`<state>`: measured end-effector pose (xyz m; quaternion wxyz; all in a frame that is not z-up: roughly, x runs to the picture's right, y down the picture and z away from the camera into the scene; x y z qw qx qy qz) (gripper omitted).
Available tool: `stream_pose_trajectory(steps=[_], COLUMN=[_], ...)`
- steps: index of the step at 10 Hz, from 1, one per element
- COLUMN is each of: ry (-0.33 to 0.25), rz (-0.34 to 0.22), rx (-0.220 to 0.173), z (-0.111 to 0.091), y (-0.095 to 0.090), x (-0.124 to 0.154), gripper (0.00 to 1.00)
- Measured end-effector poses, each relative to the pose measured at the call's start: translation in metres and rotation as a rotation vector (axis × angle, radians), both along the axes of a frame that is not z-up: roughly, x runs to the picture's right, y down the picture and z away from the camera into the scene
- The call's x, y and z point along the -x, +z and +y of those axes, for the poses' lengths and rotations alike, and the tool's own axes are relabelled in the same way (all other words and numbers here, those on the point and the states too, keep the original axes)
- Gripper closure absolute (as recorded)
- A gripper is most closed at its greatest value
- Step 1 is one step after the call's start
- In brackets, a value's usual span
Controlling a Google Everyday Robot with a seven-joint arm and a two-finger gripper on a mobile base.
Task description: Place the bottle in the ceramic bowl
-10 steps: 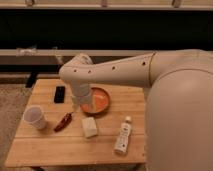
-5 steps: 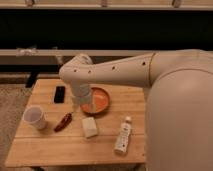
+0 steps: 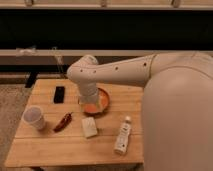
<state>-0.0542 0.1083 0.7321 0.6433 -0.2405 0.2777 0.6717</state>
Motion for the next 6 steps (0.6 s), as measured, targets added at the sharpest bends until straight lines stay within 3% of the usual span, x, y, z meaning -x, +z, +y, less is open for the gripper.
stream_pose_trajectory(steps=[3, 6], ry=[0.087, 0.182], rz=[0.088, 0.136], rx=[0.017, 0.019], z=[0.024, 0.053], y=[-0.004, -0.006], x=[-0.059, -0.105], gripper=[0.35, 0.35])
